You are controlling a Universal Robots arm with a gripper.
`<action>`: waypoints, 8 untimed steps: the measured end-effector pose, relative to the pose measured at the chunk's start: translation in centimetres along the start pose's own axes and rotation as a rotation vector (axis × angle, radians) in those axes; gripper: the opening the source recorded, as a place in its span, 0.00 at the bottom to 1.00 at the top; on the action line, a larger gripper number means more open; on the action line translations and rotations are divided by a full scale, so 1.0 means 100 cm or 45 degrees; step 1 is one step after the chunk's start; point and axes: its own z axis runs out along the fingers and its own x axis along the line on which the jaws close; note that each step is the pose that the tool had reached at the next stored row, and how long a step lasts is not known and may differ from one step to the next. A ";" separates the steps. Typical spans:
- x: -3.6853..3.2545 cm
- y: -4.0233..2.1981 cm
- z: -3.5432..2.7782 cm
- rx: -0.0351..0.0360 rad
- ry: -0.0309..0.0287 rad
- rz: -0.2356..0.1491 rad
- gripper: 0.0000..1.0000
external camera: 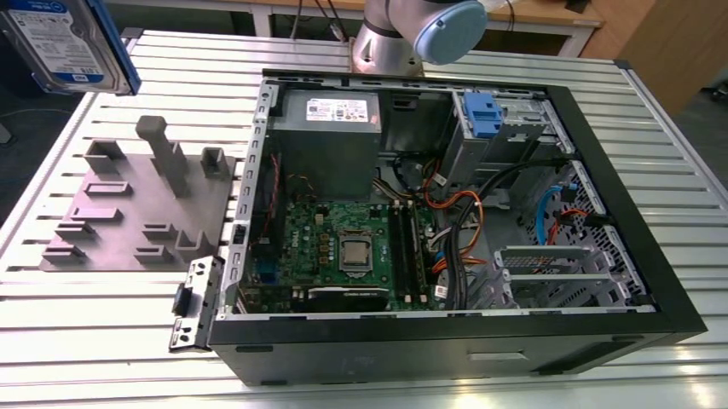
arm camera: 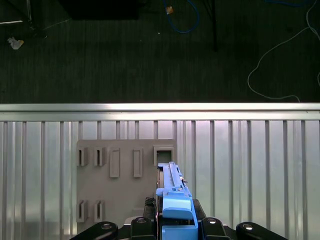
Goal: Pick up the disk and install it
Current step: 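Pick up the disk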
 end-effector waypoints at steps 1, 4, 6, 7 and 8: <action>0.0000 0.0000 -0.0002 0.0000 0.0000 0.000 0.36; 0.0000 0.0000 -0.0003 0.0000 0.0000 0.000 0.36; 0.0000 0.0000 -0.0004 0.0000 0.0000 0.000 0.36; 0.0000 0.0000 -0.0004 0.0000 0.0000 0.000 0.36; 0.0000 0.0000 -0.0004 -0.0001 0.0000 0.000 0.36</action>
